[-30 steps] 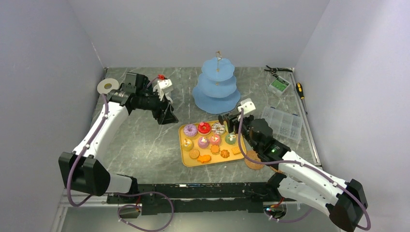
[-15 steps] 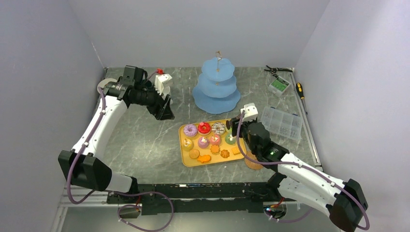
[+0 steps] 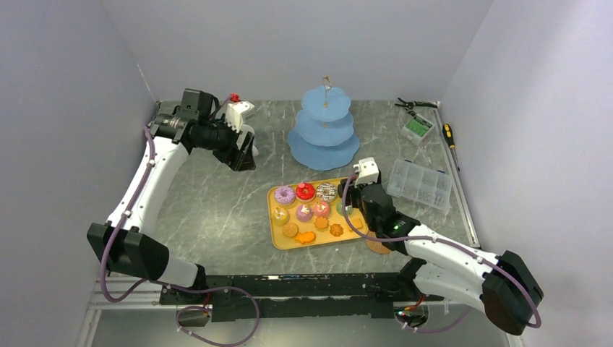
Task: Serve the afternoon tea
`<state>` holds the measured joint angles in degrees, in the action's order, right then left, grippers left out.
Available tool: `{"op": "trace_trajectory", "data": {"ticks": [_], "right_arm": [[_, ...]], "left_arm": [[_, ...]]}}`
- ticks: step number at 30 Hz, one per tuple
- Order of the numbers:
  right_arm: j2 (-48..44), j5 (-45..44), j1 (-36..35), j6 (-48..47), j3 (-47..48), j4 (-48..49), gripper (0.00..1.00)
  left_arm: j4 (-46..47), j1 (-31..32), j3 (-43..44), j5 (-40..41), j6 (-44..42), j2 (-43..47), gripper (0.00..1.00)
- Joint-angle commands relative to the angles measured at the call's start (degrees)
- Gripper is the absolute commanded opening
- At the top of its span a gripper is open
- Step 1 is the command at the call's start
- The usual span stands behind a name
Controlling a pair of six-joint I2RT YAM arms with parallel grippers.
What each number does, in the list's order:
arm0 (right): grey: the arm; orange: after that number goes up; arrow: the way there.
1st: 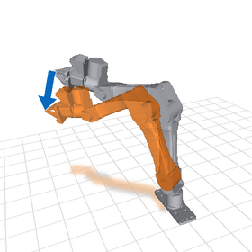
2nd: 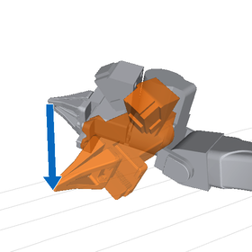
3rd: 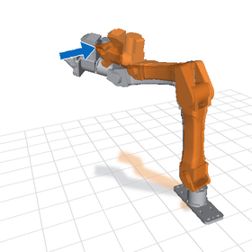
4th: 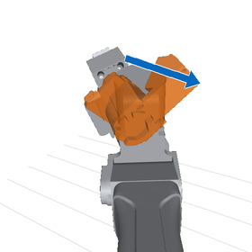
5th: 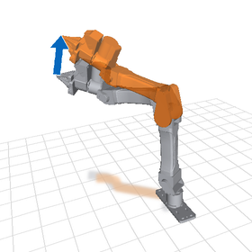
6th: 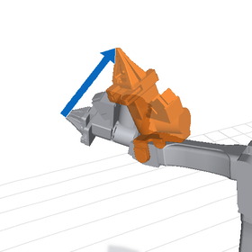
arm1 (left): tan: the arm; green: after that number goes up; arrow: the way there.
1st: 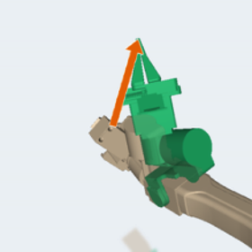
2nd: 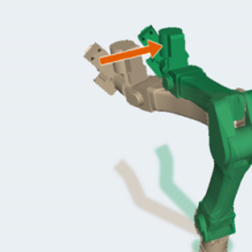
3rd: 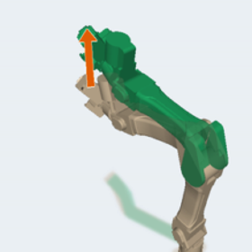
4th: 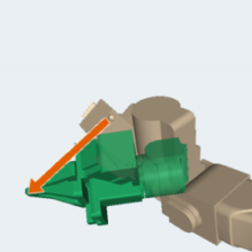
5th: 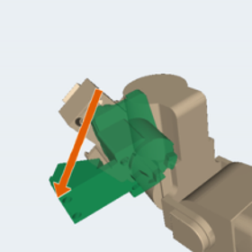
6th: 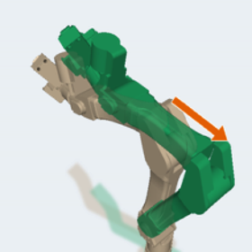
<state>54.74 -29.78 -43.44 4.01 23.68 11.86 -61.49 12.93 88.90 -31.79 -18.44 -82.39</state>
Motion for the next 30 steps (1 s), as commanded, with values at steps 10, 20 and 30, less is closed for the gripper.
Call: {"op": "trace_trajectory", "data": {"ticks": [10,20,30], "right_arm": [[3.73,-0.61,0.01,0.58,-0.64,8.90,0.62],[5.14,-1.72,0.02,1.26,0.78,4.92,0.62],[4.45,-0.84,0.02,-1.15,1.99,7.26,0.45]], "left_arm": [[2.30,-0.27,1.09,0.37,1.35,2.12,0.83],[3.85,-0.27,-0.21,-1.94,2.30,3.07,0.83],[3.93,-0.23,0.06,-1.44,1.74,3.11,0.83]]}}
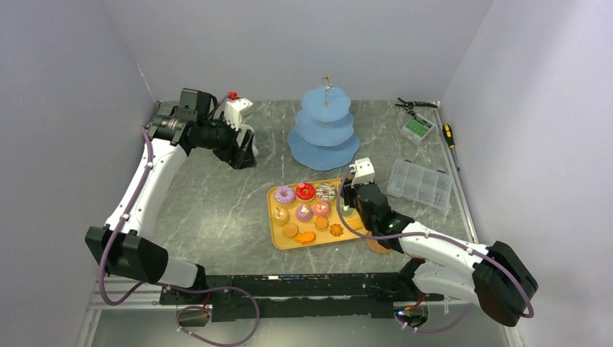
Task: Serve the afternoon tea
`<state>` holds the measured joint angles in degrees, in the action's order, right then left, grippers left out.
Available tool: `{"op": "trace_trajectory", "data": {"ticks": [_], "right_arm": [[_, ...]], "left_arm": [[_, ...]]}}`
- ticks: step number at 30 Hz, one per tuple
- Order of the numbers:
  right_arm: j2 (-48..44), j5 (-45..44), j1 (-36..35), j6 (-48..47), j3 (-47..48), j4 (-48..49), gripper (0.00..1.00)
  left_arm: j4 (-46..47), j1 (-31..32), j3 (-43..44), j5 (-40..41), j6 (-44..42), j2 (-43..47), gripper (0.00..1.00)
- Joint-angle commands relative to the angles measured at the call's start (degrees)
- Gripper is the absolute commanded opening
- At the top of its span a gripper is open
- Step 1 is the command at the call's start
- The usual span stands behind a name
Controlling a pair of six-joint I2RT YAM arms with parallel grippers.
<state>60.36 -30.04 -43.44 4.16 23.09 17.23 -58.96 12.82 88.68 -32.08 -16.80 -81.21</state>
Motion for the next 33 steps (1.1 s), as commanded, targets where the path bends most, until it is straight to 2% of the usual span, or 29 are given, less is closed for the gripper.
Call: {"op": "trace_trajectory", "data": {"ticks": [1,5,11,26,33], "right_arm": [[-1.87,-0.77,0.00,-2.27,3.19,2.27,0.43],[-4.04,-1.18,0.58,-6.64,5.94,4.57,0.41],[-1.77,2.70,5.26,-9.49,9.01,8.34,0.42],[12.33,14.75,16.28,-6.90,15.25,16.44,0.42],[19.86,17.55,18.57,-6.02,19.13,19.57,0.41]], "left_arm": [[1.45,-0.16,0.22,-1.01,0.14,1.93,0.83],[1.27,-0.15,0.41,-0.30,0.59,1.25,0.83],[1.04,-0.16,1.06,0.24,0.70,0.18,0.83],[2.36,-0.25,1.40,0.18,0.10,0.99,0.83],[2.66,-0.34,1.35,0.00,0.34,0.88,0.83]]}}
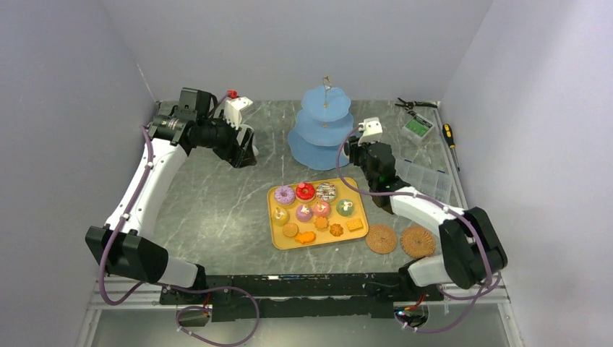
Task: Serve the afternoon tea
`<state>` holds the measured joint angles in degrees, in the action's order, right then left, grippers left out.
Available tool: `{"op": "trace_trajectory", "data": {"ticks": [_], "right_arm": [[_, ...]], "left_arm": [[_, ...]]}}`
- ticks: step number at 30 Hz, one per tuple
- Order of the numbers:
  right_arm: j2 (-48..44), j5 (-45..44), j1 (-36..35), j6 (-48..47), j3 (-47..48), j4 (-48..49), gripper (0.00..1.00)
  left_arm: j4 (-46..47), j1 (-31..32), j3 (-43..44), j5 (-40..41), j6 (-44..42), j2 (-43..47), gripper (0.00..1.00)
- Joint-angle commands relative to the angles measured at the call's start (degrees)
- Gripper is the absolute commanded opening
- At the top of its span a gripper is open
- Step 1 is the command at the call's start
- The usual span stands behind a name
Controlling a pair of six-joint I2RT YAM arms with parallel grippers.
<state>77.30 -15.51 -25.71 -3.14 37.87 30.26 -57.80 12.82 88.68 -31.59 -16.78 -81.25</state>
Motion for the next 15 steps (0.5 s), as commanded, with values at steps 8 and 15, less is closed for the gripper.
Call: {"op": "trace_trajectory", "data": {"ticks": [8,15], "right_arm": [[9.90,3.19,1.63,2.34,5.66,10.63,0.40],[14.45,1.96,1.63,3.05,3.61,20.40,0.40]], "left_arm": [[1.64,-0.59,1.53,-0.49,-0.04,1.10,0.83],[1.25,-0.78,1.54,-1.10,-0.25,1.11,0.83]]}}
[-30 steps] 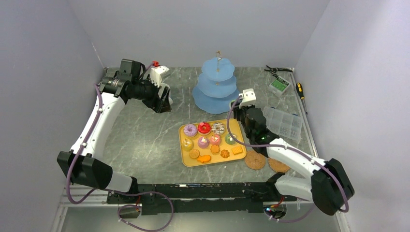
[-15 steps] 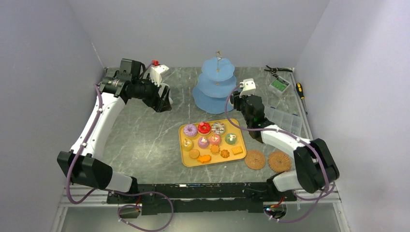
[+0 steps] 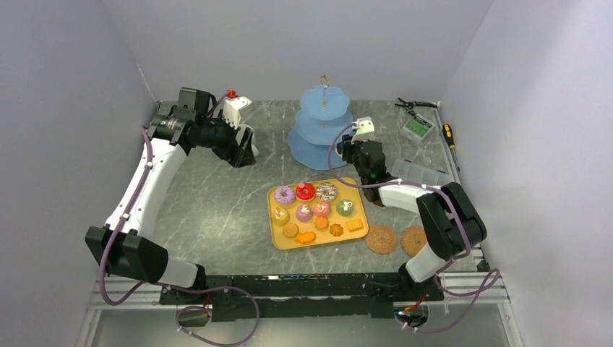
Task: Serve the afternoon tea
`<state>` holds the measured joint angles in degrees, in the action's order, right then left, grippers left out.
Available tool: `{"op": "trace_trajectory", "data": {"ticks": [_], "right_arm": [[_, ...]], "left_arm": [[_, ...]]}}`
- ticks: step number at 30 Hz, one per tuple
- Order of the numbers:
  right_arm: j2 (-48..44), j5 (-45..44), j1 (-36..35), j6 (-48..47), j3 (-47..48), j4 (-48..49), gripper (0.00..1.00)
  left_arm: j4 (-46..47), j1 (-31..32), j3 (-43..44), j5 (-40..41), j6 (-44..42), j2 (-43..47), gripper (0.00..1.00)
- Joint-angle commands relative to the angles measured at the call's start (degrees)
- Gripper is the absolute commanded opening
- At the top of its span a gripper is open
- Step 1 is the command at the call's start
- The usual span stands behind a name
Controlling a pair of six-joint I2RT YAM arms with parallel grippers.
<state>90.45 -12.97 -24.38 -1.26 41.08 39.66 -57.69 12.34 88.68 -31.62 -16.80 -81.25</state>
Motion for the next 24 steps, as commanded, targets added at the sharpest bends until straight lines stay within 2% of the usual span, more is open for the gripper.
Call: {"op": "trace_trajectory", "data": {"ticks": [1,9,18,24], "right_arm": [[1.88,-0.64,0.24,1.17,0.23,11.93,0.40],[4.69,-0.87,0.24,3.34,0.54,12.52,0.43],[0.69,-1.65,0.20,6.48,-5.00,13.51,0.58],[-3.17,-1.93,0.20,6.72,-7.84,13.82,0.64]], "left_arm": [[1.10,-0.30,1.45,-1.01,-0.22,1.16,0.83],[1.00,-0.38,0.67,-1.51,-0.60,1.47,0.83],[0.76,-0.39,0.56,-2.04,0.04,1.45,0.83],[0.11,-0.39,0.51,-1.96,0.46,1.85,0.83]]}}
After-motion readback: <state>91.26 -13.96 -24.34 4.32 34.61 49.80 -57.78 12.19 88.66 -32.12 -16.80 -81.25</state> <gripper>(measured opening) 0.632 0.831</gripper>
